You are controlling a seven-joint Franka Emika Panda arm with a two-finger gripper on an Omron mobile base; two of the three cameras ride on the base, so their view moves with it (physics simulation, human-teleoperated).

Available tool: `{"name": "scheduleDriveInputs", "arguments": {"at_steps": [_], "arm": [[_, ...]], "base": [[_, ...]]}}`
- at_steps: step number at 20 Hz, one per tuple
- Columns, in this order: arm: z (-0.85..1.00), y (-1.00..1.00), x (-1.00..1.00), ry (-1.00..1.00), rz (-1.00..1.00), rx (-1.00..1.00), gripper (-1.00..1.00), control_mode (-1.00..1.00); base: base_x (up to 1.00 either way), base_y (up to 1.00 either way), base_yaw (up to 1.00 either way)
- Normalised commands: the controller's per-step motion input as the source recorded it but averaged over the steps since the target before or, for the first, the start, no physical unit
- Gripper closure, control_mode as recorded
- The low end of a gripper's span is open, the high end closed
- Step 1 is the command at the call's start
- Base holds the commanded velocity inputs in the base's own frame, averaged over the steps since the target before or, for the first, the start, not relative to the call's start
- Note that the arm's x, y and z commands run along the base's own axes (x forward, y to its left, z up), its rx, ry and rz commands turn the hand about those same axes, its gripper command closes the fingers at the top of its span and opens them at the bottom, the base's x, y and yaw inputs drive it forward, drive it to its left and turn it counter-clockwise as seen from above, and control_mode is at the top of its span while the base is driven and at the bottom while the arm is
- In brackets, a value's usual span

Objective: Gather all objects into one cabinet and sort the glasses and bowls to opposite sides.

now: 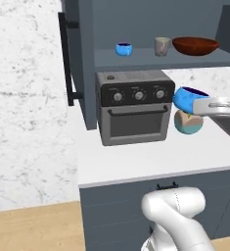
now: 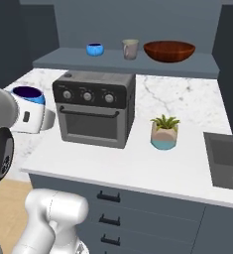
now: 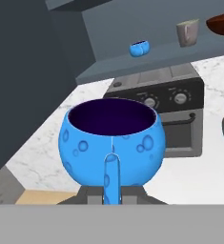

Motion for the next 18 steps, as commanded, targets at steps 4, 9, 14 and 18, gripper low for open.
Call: {"name": "scheduleDriveInputs", "arguments": {"at_steps": [4, 9, 14, 18], "arm": [[0.0, 0.0, 0.0, 0.0, 0.0, 0.0, 1.0, 1.0], [0.0, 0.0, 0.0, 0.0, 0.0, 0.0, 1.0, 1.0], [0.0, 0.0, 0.0, 0.0, 0.0, 0.0, 1.0, 1.0], [0.0, 0.0, 0.0, 0.0, 0.0, 0.0, 1.0, 1.0]], "base": [[0.35, 0.04, 0.06], [0.35, 0.05, 0.06], [0.4, 0.02, 0.06], [0.38, 0.06, 0.06]]}}
